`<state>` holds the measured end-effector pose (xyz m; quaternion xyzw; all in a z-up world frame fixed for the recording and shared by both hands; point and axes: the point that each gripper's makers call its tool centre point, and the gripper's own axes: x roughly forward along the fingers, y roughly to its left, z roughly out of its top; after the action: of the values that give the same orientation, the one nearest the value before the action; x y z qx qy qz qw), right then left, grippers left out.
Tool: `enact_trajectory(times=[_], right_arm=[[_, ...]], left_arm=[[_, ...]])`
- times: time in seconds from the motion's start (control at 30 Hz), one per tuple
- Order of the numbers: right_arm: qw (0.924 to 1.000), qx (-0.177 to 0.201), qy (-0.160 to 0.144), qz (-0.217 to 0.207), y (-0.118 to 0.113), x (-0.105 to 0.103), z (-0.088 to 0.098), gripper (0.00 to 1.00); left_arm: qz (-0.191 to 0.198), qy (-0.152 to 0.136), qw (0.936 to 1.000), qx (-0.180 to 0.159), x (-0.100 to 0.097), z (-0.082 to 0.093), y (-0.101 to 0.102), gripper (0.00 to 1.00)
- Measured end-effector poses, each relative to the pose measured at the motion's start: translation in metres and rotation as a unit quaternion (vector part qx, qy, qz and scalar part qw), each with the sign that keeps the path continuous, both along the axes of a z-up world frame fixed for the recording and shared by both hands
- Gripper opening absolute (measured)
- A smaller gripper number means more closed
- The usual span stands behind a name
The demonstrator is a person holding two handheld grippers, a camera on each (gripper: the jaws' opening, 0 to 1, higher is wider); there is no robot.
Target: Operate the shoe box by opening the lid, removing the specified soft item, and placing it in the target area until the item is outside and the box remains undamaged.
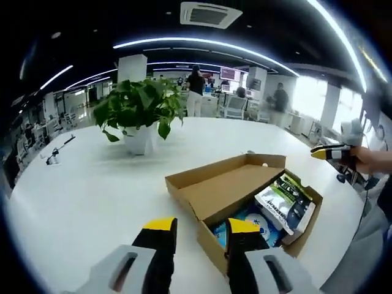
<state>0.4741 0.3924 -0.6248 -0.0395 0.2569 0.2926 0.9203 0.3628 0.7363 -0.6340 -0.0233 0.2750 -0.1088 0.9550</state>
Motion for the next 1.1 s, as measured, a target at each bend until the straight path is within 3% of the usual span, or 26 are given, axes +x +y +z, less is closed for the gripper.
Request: enact_trajectory(times=[0.17,0.6,0.77,1.0,1.1], right_arm=[[0.9998,0.013,-0.008,-0.011,-0.003,-0.009,0.009,0.25],[0.9995,0.010,-0.006,-0.029,-0.032,-0.034,0.008,0.26],[0.9997,0.005,-0.014,-0.020,-0.033,-0.049,0.013,0.26],[0.9996,-0.016,-0.021,0.006,-0.034,-0.076,0.012,0.28],[0.9995,-0.024,-0.017,0.011,-0.039,-0.087,0.007,0.28]], left_arm=[[-0.016,-0.005,0.9998,-0.002,0.002,0.004,-0.011,0.31],[-0.074,-0.006,0.9969,-0.025,0.008,0.008,-0.053,0.28],[-0.101,0.057,0.9913,-0.062,0.000,-0.019,-0.085,0.31],[-0.107,0.103,0.9841,-0.098,-0.001,-0.051,-0.125,0.32],[-0.111,0.111,0.9833,-0.092,0.001,-0.061,-0.134,0.32]])
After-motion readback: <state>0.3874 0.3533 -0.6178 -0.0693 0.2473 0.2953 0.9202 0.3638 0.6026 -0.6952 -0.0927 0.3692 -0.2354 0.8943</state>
